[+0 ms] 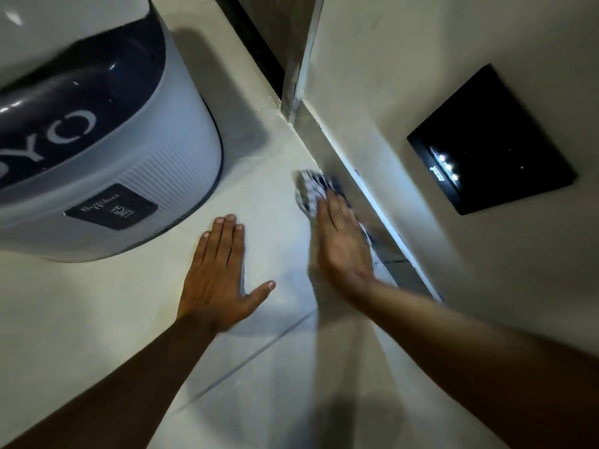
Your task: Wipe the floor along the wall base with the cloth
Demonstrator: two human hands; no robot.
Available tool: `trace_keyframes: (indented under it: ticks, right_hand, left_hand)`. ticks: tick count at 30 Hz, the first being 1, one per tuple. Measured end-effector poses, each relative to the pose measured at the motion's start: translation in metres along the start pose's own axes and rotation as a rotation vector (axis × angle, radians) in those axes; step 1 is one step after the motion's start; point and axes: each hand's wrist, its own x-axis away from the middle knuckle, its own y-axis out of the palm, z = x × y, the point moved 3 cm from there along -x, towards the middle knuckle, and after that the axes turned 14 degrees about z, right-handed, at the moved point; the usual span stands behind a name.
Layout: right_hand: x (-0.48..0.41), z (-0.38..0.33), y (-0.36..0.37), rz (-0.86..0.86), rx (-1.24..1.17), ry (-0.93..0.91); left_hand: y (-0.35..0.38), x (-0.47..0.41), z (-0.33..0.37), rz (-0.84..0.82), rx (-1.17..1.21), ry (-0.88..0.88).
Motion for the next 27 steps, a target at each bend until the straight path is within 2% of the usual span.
trace_keyframes:
  ticks: [3,6,10,14,16,18,21,24,27]
  right_hand:
    - [-0.084,-0.038,0.010,0.046,-0.003,-0.019]
    - [-0.111,-0.050,0.015,0.028,0.034,-0.057]
    - [-0.019,-0.001,0.006,0.122,0.041,-0.142]
    - [0.129,0.067,-0.023,0.033,0.165,-0.101]
    - [0.163,0.078,-0.033,0.046,0.160,-0.048]
    - [0.160,0.072,-0.039,0.087,0.141,-0.009]
    - [0.146,0.063,-0.048,0.045,0.069,0.059]
    - [0.135,0.050,-0.070,-0.004,0.007,0.107]
    - [0.118,0.019,-0.108,0.033,-0.013,0.107]
  left_hand:
    - [0.000,-0.011,-0.002,0.039,-0.024,0.008]
    - [-0.002,-0.022,-0.002,0.043,-0.052,0.020]
    - [-0.001,-0.010,0.008,0.028,-0.036,0.004]
    - [0.007,0.024,0.031,-0.030,-0.017,0.056]
    - [0.009,0.038,0.041,-0.057,0.000,0.050]
    - [0.005,0.048,0.050,-0.085,0.002,0.045]
    - [-0.015,0.057,0.060,-0.084,0.031,0.053]
    - [-0.056,0.059,0.069,-0.053,0.065,0.066]
    - [-0.109,0.057,0.073,-0.041,0.091,0.090]
